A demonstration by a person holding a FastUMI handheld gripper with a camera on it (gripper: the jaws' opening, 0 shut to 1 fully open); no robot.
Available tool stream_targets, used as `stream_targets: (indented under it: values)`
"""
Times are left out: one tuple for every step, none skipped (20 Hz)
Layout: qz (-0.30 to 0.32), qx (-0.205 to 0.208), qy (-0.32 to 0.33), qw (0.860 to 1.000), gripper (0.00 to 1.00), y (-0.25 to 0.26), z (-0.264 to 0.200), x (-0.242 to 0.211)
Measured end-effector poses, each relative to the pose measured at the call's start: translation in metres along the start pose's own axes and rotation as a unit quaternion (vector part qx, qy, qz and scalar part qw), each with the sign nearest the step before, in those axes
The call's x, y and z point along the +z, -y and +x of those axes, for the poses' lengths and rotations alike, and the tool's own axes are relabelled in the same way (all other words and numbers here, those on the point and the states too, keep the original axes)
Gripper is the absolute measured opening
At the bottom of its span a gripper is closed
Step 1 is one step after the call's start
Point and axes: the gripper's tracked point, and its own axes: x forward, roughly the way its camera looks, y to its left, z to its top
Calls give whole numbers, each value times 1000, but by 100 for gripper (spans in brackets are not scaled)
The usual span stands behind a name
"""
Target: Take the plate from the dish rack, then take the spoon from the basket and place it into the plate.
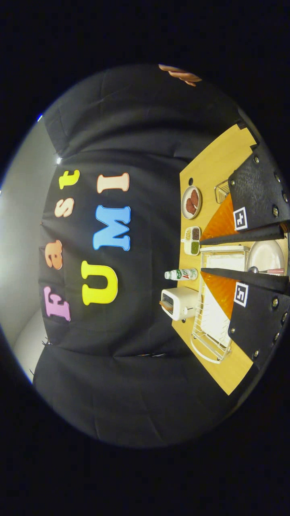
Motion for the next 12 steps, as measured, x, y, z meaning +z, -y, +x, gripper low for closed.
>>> stream_targets:
  values:
    - [4,-4,9,1000,33,9,1,9]
    - [7,-10,17,1000,33,18,4,17]
    - [9,-14,22,1000,33,29,7,24]
    - [11,-17,29,999,33,38,10,28]
    - [11,-23,36,999,33,49,14,33]
    - [10,-31,40,999,33,63,17,36]
    - [8,-39,43,998,33,76,20,38]
    - [7,-48,46,998,33,90,25,40]
    - [6,-59,47,997,33,105,28,42]
    - [7,-71,48,996,33,122,32,41]
    - [8,-81,49,995,33,137,36,40]
    - [9,-91,50,995,33,152,38,39]
